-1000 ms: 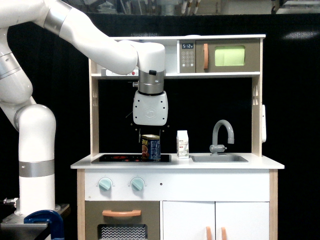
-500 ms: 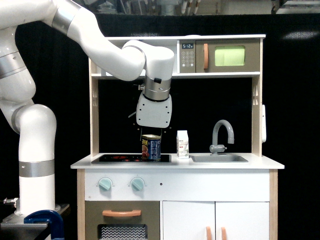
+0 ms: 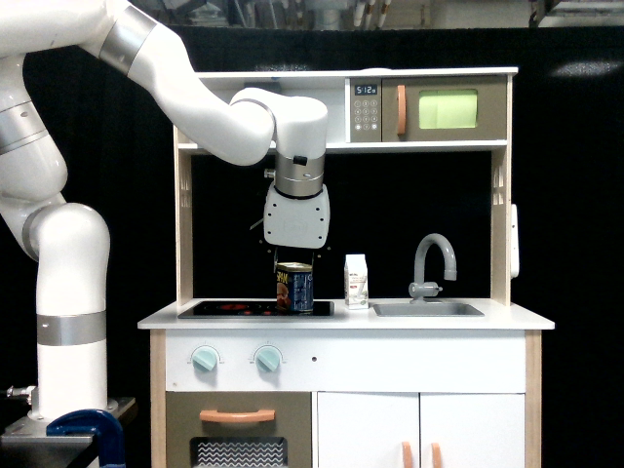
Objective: Put the canned spam into the sink
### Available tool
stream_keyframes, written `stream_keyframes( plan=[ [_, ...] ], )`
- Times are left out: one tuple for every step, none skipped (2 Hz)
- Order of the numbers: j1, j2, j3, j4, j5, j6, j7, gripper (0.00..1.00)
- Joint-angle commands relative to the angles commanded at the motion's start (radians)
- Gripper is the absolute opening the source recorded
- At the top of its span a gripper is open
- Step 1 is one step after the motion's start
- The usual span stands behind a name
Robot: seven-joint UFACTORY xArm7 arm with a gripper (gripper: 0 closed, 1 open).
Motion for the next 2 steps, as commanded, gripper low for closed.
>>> stream_keyframes(
  plan=[
    [0.064,0.17,-0.076,0.119,0.102,0.023,-0.125,1.0],
    [0.052,0.117,-0.013,0.062,0.095,-0.012,-0.073,1.0]
  ],
)
